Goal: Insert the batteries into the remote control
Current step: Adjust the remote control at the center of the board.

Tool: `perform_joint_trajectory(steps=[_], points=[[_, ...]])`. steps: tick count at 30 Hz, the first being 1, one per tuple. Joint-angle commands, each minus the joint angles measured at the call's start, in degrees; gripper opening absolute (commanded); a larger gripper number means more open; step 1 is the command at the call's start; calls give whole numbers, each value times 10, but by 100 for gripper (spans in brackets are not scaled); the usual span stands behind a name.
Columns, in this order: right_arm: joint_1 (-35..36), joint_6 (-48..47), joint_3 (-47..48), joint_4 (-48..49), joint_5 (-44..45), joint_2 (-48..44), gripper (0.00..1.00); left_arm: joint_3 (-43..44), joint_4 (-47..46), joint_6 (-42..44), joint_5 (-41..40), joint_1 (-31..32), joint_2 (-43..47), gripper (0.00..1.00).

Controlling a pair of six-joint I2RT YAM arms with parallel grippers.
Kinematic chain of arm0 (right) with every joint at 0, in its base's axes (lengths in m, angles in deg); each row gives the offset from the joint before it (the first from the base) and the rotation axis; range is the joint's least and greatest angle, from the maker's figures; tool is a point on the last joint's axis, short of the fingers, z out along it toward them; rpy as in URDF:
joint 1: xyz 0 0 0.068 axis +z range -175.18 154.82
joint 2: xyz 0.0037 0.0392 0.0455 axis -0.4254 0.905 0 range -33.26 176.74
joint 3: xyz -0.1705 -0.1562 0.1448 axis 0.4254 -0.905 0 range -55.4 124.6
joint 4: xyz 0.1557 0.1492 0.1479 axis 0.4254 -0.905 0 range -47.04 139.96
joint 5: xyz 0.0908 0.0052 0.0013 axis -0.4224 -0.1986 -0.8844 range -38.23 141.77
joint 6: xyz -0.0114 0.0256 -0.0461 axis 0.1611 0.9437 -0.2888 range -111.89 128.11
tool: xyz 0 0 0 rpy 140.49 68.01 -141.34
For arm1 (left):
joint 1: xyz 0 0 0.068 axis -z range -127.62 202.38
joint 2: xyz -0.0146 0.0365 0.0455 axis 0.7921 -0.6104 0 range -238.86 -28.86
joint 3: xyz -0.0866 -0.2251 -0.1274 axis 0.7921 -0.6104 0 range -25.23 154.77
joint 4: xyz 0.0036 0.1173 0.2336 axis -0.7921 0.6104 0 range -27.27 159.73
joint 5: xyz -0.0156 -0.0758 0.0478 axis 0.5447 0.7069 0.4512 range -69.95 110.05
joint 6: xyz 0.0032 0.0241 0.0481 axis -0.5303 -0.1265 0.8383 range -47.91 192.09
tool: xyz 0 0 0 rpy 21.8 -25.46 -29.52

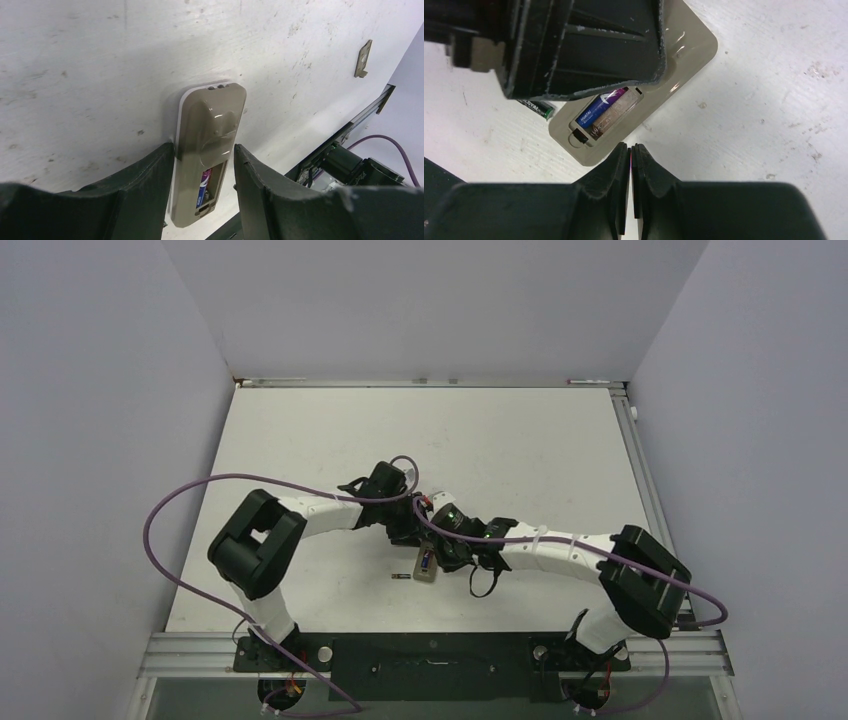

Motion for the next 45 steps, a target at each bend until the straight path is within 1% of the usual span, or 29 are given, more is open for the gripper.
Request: perform_joint_trajectory(steps=[1,10,15,20,25,31,34,40,45], points=[[6,12,-12,-16,33,-52,9,27,10,12,0,18,-20,44],[10,13,-26,-71,69,-149,9,69,19,30,10,55,-51,44],[10,20,-33,-92,80,-192,16,94,26,38,14,78,-71,44],[10,21,-40,-102,77,-217,20,106,28,43,13,90,-77,44],[10,10,-45,-98,74,-238,29,114,44,53,-2,90,-65,44],[10,-20,-39,-91,68,-259,40,116,69,65,-21,89,-33,48],[9,-38,-35,-86,72,-270,41,112,81,72,-38,86,-6,50],[6,-72,-35,-79,89,-283,45,100,114,86,-74,65,61,52],[-1,-81,-31,-80,86,-280,45,79,145,96,-105,40,128,53]])
